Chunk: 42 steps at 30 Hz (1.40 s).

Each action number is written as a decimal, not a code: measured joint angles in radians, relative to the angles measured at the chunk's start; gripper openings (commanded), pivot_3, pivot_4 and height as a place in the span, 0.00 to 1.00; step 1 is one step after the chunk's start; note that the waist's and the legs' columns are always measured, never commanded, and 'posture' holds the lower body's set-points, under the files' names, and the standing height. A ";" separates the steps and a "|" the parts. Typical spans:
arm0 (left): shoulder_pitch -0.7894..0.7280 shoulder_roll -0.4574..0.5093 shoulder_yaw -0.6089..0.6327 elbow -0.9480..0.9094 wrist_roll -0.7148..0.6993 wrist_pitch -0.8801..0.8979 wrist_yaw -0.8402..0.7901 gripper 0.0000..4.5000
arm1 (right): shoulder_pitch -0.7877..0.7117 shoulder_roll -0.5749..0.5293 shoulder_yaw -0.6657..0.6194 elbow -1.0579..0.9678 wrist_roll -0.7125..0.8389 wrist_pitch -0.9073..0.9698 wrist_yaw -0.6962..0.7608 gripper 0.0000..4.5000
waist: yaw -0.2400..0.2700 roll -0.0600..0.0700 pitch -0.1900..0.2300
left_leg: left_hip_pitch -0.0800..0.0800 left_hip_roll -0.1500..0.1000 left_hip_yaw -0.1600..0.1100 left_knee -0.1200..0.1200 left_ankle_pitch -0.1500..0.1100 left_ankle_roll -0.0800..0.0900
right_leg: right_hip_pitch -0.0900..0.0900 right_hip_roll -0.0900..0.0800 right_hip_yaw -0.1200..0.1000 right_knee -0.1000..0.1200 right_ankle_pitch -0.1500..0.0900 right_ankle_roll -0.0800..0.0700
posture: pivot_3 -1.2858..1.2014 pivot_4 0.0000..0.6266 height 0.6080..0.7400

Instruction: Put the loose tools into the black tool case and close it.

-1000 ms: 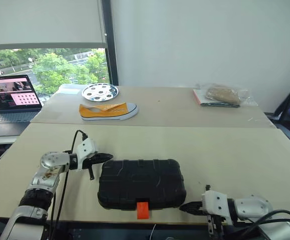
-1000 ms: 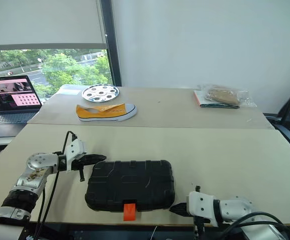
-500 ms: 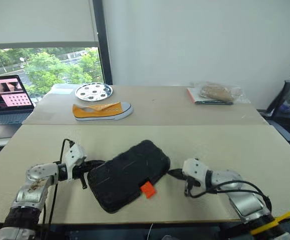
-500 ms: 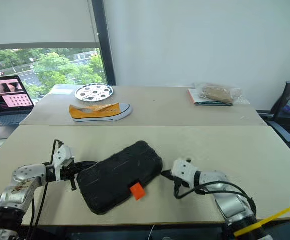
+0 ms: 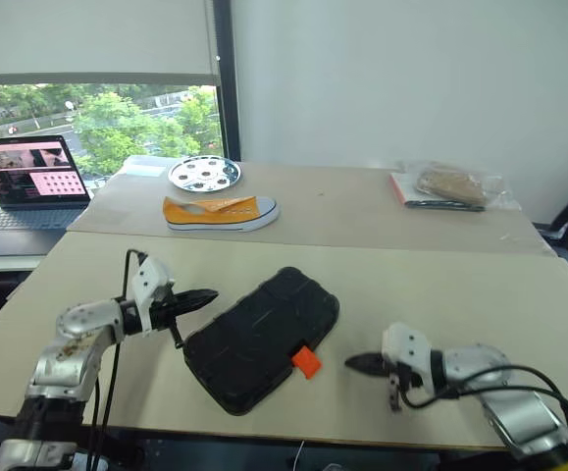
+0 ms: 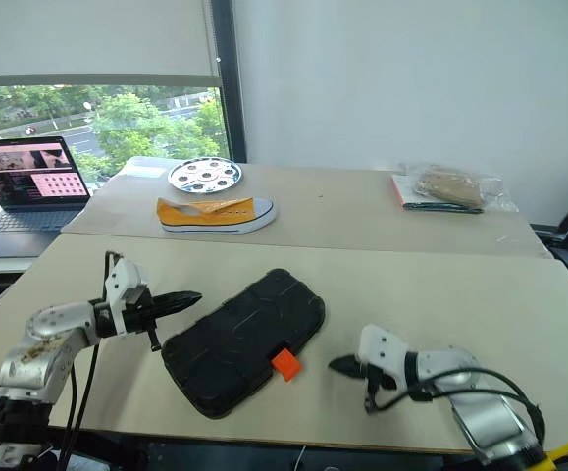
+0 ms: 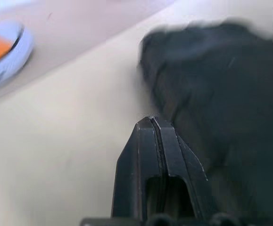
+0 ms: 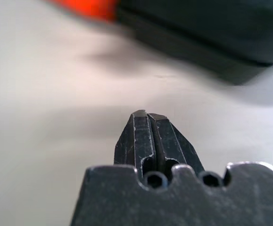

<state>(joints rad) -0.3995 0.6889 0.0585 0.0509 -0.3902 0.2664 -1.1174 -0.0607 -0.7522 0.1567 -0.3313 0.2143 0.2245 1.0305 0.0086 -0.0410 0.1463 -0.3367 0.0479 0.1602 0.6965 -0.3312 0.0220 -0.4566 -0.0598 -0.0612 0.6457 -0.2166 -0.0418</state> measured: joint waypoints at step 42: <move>-0.082 -0.025 -0.200 -0.019 0.128 0.040 0.027 0.00 | -0.215 0.140 0.194 0.030 -0.089 0.132 -0.066 0.01 | -0.016 0.000 -0.001 | 0.002 -0.001 -0.001 0.005 0.002 0.001 | 0.002 0.001 0.005 0.003 0.002 0.000 | 0.52 0.24 1.00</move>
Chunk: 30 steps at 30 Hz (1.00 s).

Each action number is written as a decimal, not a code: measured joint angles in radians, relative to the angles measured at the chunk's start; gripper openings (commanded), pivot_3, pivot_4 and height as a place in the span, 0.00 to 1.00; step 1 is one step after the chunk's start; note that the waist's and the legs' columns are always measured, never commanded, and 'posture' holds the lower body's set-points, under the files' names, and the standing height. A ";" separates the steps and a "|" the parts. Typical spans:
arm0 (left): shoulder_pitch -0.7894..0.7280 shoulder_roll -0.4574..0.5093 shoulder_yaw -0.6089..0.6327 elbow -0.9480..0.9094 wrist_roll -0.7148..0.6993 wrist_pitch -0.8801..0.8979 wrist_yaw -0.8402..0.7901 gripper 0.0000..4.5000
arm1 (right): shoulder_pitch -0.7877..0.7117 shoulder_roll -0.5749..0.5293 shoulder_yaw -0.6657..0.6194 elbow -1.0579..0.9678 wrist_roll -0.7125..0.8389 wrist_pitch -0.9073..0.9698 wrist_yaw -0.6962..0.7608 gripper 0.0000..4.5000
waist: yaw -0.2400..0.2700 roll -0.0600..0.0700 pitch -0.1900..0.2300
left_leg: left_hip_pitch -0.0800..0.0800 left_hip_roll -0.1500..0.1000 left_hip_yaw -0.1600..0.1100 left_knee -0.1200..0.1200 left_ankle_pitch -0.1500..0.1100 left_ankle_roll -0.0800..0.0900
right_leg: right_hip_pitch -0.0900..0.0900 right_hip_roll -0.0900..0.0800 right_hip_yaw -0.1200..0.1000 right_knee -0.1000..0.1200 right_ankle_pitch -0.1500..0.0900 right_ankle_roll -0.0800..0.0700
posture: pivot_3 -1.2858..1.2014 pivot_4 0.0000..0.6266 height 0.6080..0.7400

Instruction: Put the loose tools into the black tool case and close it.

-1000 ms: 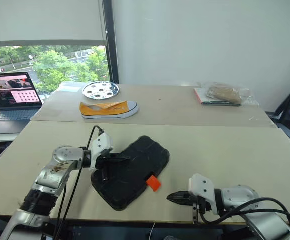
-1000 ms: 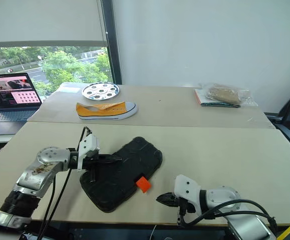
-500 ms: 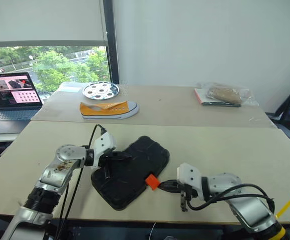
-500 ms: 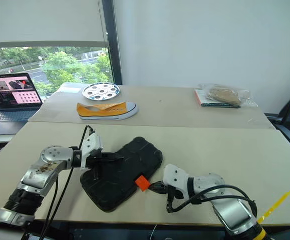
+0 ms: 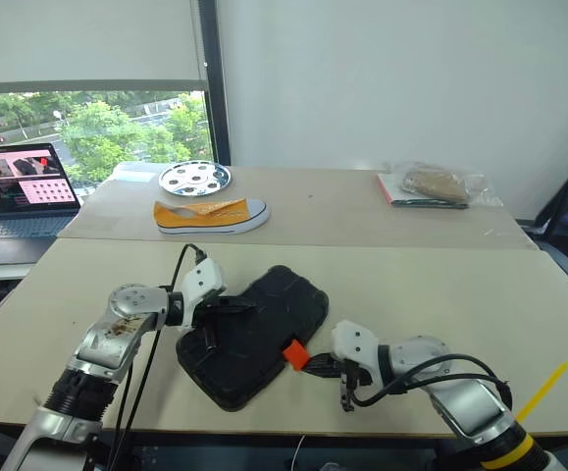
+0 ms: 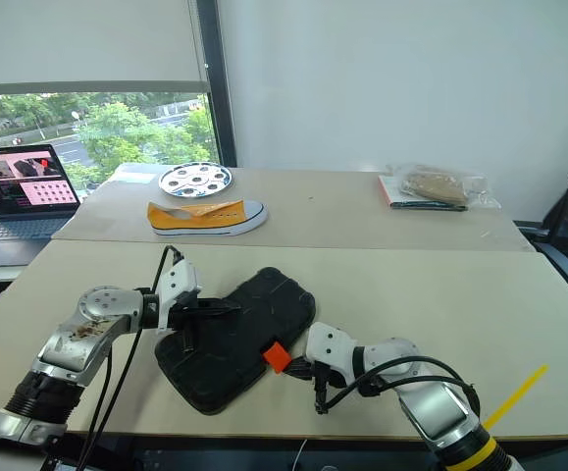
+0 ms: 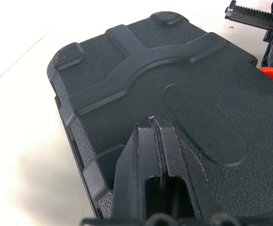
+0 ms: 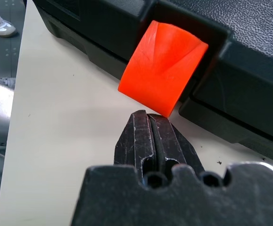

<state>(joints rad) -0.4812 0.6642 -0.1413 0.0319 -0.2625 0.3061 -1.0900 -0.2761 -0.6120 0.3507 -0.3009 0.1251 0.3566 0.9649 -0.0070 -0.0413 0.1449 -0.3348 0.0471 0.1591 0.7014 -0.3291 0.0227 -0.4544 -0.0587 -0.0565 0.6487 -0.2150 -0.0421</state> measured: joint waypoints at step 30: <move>0.009 -0.006 -0.006 0.079 0.006 -0.074 -0.011 0.00 | -0.060 0.050 -0.002 0.058 0.032 -0.030 0.037 0.01 | -0.007 0.005 -0.003 | 0.015 0.000 0.001 -0.006 -0.001 0.001 | 0.016 -0.001 0.007 -0.002 -0.004 0.007 | 0.52 0.24 1.00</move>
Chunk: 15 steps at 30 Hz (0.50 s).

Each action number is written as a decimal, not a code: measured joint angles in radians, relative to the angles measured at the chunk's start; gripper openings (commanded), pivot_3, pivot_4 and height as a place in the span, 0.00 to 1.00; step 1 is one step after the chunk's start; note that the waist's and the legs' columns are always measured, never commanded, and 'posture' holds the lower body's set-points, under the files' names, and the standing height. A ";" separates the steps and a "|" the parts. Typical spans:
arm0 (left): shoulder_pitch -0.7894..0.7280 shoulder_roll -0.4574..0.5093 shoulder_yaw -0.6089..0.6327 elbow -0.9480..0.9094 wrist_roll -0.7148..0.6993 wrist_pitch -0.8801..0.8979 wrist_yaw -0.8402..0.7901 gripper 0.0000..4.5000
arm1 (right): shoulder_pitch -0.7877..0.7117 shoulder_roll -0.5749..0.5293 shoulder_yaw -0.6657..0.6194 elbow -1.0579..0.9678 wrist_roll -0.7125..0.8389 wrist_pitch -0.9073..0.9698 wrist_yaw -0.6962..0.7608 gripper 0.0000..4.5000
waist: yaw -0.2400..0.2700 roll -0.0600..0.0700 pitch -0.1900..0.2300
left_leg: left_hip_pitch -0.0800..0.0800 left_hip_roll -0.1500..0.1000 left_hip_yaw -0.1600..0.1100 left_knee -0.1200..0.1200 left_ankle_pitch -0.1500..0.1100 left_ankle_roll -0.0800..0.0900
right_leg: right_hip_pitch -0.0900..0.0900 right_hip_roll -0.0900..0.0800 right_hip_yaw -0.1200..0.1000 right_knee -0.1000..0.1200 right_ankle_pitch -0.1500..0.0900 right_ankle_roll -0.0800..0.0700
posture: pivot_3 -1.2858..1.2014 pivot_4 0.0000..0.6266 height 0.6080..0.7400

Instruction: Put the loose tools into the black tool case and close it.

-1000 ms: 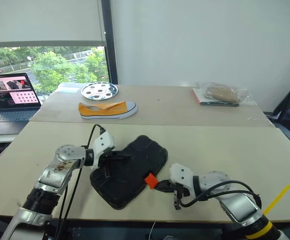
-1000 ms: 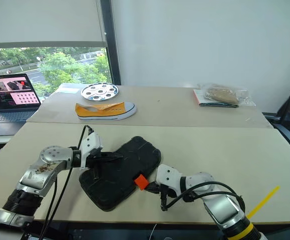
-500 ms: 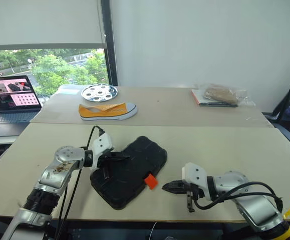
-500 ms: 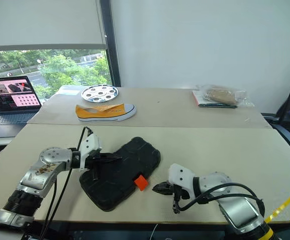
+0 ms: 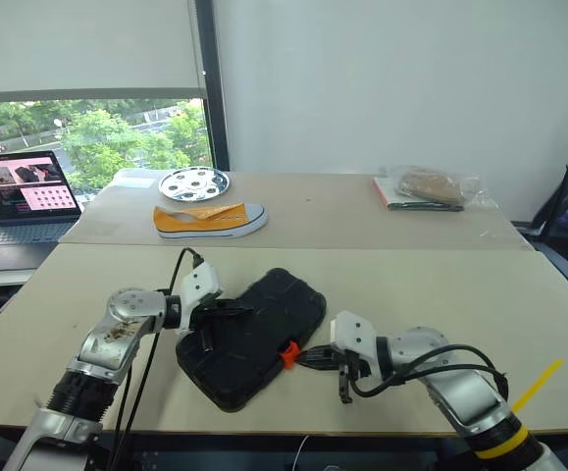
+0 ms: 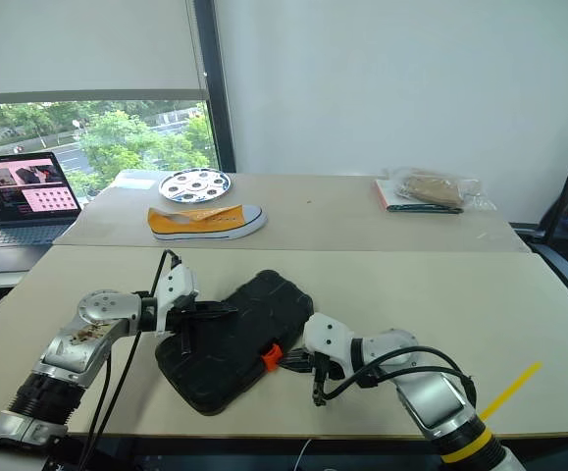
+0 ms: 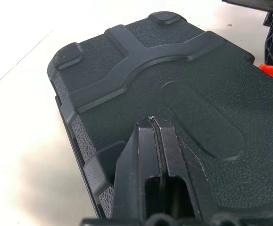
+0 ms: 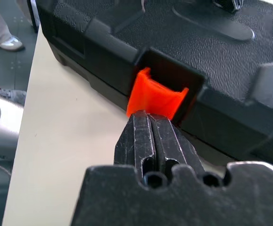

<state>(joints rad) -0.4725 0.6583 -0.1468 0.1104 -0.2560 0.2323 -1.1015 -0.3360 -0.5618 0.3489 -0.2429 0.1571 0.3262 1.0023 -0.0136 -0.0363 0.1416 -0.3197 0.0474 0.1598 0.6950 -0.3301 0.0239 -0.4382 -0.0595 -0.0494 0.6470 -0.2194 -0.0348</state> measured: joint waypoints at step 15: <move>0.006 0.001 0.001 -0.011 0.010 0.002 0.010 0.00 | 0.058 -0.012 0.000 0.023 -0.017 -0.031 0.003 0.01 | 0.001 0.002 -0.001 | 0.000 0.002 0.000 -0.001 0.000 -0.001 | -0.001 0.000 0.000 -0.001 0.001 -0.003 | 0.52 0.24 1.00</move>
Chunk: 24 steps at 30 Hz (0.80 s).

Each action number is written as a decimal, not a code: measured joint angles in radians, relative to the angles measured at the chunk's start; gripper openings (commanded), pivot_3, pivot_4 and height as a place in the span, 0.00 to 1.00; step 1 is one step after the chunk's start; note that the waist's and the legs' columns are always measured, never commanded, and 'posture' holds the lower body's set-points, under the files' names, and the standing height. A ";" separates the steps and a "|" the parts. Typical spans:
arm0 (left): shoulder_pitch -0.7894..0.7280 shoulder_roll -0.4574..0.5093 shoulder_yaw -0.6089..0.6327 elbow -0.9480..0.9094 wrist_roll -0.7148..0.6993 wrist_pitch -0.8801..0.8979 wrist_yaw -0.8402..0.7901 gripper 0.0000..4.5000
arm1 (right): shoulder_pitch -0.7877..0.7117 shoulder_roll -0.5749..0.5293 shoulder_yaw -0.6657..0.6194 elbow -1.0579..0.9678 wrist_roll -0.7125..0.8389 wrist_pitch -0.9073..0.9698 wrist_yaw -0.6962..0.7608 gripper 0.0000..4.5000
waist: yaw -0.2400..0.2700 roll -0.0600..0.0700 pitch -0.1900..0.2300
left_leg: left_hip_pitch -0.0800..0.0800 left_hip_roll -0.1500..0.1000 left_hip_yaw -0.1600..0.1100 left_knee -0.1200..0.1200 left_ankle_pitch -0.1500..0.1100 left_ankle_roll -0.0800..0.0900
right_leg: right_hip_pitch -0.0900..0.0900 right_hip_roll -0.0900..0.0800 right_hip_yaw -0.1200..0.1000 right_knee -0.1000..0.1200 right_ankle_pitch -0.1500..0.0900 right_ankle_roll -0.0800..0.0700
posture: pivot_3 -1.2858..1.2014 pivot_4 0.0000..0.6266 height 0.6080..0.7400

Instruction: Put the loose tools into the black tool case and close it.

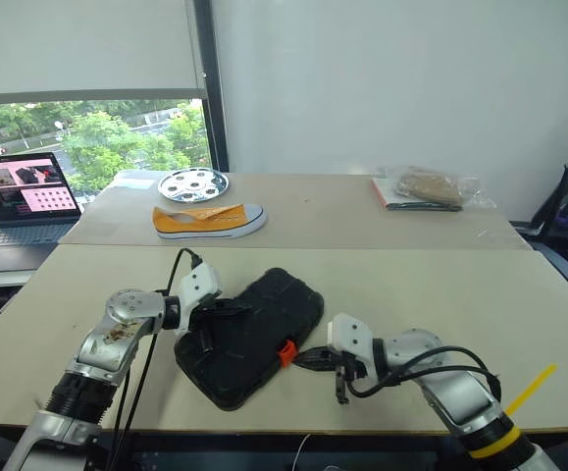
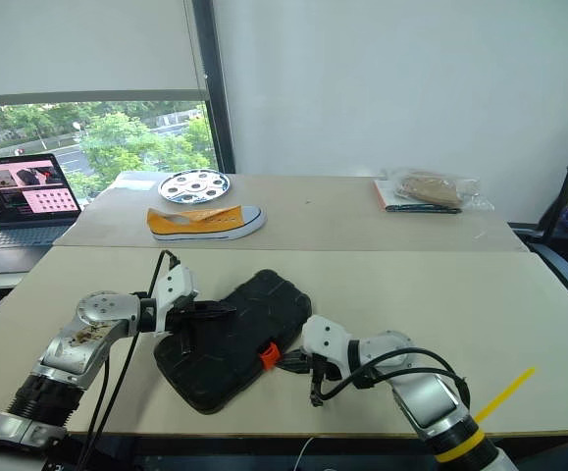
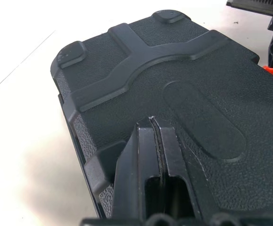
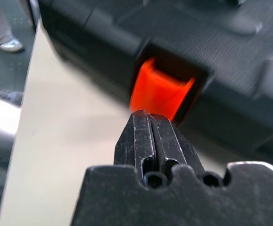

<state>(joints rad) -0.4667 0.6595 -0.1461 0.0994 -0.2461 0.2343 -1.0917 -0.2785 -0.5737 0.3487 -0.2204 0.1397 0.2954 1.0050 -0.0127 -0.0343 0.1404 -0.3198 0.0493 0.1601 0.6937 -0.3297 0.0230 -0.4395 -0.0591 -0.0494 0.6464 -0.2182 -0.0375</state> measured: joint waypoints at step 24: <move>-0.002 0.017 -0.007 -0.008 0.014 0.036 0.000 0.00 | -0.066 0.091 0.034 0.088 -0.042 -0.001 -0.023 0.01 | -0.004 0.001 0.000 | 0.000 0.001 0.000 -0.001 -0.003 0.005 | 0.000 -0.001 0.001 0.000 0.000 0.001 | 0.52 0.24 1.00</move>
<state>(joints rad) -0.4687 0.6769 -0.1534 0.0918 -0.2323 0.2707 -1.0921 -0.3445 -0.4824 0.3825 -0.1324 0.0981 0.2945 0.9820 -0.0167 -0.0336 0.1401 -0.3200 0.0506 0.1604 0.6927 -0.3328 0.0282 -0.4394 -0.0599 -0.0482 0.6464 -0.2183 -0.0370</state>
